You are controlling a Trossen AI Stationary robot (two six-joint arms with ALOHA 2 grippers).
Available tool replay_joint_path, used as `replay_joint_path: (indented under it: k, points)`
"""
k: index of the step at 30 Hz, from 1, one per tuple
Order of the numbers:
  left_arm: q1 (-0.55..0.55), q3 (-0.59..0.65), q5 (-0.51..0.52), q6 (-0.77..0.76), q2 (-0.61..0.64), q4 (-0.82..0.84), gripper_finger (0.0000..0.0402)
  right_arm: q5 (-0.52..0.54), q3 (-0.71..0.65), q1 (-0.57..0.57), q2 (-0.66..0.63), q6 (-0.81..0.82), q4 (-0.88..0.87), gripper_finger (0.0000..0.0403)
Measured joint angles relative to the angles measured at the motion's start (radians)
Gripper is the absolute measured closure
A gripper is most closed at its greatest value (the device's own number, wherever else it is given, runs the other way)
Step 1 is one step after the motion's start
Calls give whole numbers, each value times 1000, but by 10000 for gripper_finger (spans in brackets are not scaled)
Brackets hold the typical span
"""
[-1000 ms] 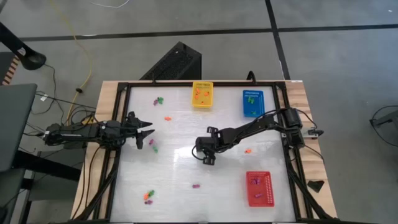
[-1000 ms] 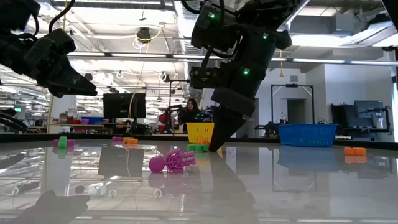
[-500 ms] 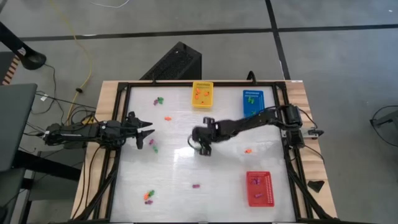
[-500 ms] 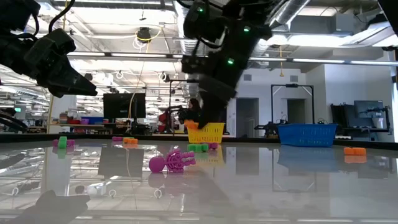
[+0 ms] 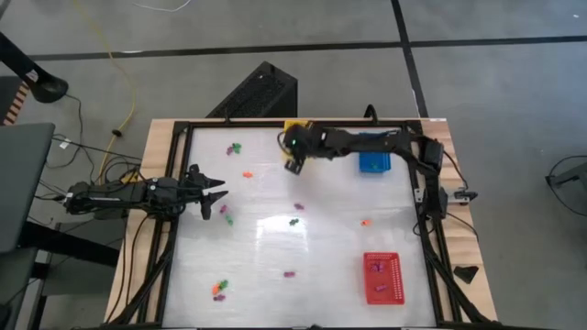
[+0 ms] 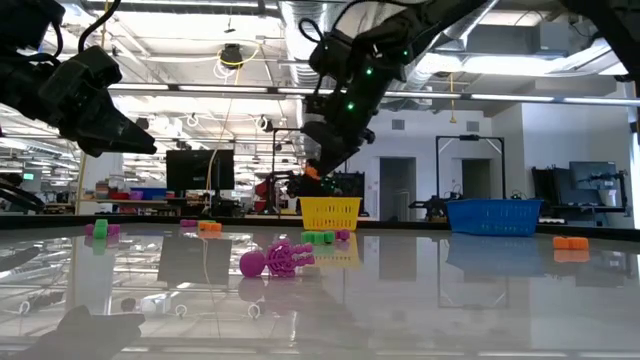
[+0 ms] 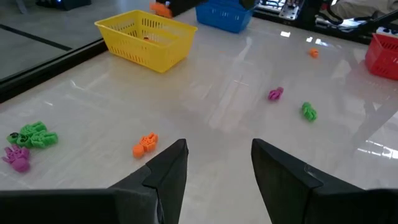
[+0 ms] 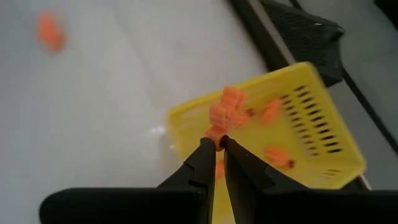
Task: Sort Halloween decoration
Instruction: Put the orange skeleton toy into the yellow bin, then put the violet skeleton toy into the red bin
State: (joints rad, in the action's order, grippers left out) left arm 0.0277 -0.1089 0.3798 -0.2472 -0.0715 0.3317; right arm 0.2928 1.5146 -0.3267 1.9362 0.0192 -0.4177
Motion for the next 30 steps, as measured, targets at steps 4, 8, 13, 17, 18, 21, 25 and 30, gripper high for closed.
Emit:
replay_joint_path:
  k: [4, 8, 13, 17, 18, 21, 25, 30]
  points:
    - [0, 0, 0, 0, 0, 0, 233, -3, 0, -54, 0, 32, 30, 341]
    - [0, 0, 0, 0, 0, 0, 233, -3, 0, -77, 0, 34, 51, 341]
    - [0, 0, 0, 0, 0, 0, 233, -8, 0, -76, 0, 44, 64, 340]
    - [0, 0, 0, 0, 0, 0, 233, -29, 0, -53, 0, 79, 63, 340]
    - [0, 0, 0, 0, 0, 0, 233, -41, 0, -43, 0, 80, 64, 340]
    - [0, 0, 0, 0, 0, 0, 233, -61, 0, 2, 0, 89, 80, 340]
    - [0, 0, 0, 0, 0, 0, 233, -74, 0, 86, 0, 124, 115, 340]
    - [0, 0, 0, 0, 0, 0, 233, -12, 1, 212, -1, 139, 91, 340]
